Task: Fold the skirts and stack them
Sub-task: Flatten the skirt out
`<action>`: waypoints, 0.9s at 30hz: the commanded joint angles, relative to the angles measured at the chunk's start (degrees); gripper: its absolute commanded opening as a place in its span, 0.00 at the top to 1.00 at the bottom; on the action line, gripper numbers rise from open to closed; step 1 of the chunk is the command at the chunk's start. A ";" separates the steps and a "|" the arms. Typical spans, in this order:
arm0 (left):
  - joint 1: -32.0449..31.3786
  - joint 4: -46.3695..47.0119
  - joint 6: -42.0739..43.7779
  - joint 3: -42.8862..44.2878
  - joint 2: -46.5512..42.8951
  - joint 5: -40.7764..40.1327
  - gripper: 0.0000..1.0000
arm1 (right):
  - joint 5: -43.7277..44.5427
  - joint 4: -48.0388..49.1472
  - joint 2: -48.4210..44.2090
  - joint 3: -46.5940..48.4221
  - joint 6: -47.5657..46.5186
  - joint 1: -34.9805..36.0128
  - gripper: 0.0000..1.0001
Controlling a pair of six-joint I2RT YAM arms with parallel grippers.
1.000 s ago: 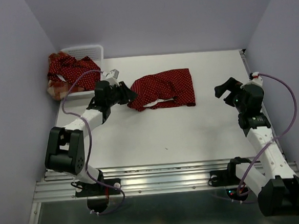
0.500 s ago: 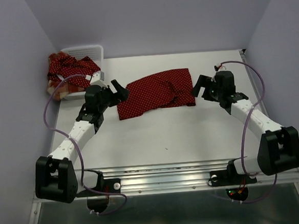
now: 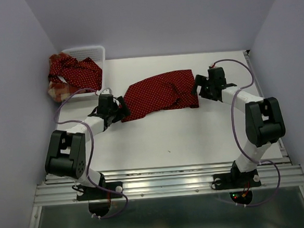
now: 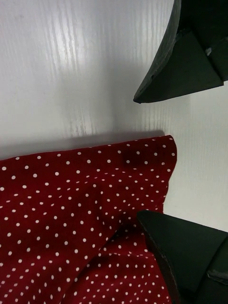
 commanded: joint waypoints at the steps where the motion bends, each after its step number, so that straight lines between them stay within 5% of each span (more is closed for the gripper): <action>1: -0.26 -0.12 0.19 3.55 3.97 -2.08 0.01 | -1.35 1.02 3.65 3.44 -1.40 0.11 0.00; 6: -0.26 -0.13 0.02 6.01 9.07 -0.68 0.08 | -4.24 0.75 5.76 2.92 -1.40 0.11 0.08; 10: -0.44 2.94 0.45 5.92 10.22 3.70 0.39 | -6.89 1.63 7.25 2.13 -0.96 0.63 0.25; 12: -0.61 3.48 0.90 6.71 11.44 5.03 0.70 | -7.24 1.99 8.05 2.13 -0.87 0.63 0.45; 13: -0.61 3.48 0.81 7.50 11.71 5.30 1.00 | -7.33 1.99 8.05 2.39 -1.04 0.63 0.63; 17: -0.61 5.32 0.63 8.38 9.35 8.02 1.00 | -8.91 1.90 5.33 3.88 -2.80 0.63 0.99; 23: -0.61 11.53 -0.86 7.78 -11.35 10.05 1.00 | -5.16 7.86 -12.76 0.64 -5.26 0.63 0.99; 27: -0.61 15.87 -0.43 11.27 -17.02 6.45 1.00 | -1.10 8.31 -17.97 4.05 -7.37 0.63 1.00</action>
